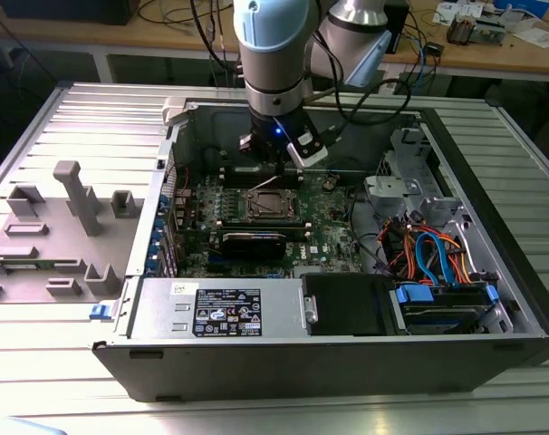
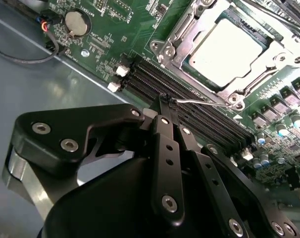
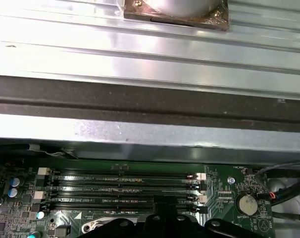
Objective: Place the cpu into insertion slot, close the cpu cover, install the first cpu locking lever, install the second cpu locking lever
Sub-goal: 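Install the first cpu locking lever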
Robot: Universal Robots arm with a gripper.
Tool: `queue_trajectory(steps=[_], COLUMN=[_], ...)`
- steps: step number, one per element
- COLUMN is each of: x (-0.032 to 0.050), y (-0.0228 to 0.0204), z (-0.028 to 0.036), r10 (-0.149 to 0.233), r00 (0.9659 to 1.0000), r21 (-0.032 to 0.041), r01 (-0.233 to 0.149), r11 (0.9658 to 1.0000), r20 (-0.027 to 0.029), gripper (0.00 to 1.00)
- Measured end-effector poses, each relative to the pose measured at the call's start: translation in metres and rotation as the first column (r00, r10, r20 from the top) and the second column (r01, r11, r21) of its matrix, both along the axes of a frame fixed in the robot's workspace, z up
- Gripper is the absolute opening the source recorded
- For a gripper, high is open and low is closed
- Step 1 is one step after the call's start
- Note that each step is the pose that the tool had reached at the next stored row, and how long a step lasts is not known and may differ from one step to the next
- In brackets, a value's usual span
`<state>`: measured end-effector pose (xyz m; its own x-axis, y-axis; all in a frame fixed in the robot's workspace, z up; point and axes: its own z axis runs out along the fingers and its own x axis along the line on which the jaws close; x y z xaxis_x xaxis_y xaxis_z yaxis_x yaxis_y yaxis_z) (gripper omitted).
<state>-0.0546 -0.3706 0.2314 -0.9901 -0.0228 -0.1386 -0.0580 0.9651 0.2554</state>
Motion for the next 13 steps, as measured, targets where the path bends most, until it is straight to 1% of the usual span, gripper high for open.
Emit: queue_trajectory(steps=[6, 9, 11, 13], x=[0.0000, -0.0001, -0.0045, -0.0064], y=[0.0001, 0.0001, -0.0002, -0.0005], z=[0.0098, 0.0108, 0.0104, 0.0093], r10=[0.008, 0.010, 0.009, 0.009], r00=[1.0000, 1.0000, 0.9999, 0.9999], r21=[0.0006, 0.0009, 0.0007, 0.0007], r01=[-0.008, -0.010, -0.009, -0.009], r11=[1.0000, 1.0000, 1.0000, 1.0000], r20=[0.0000, 0.0010, 0.0069, 0.0092], gripper=[0.11, 0.11, 0.11, 0.11])
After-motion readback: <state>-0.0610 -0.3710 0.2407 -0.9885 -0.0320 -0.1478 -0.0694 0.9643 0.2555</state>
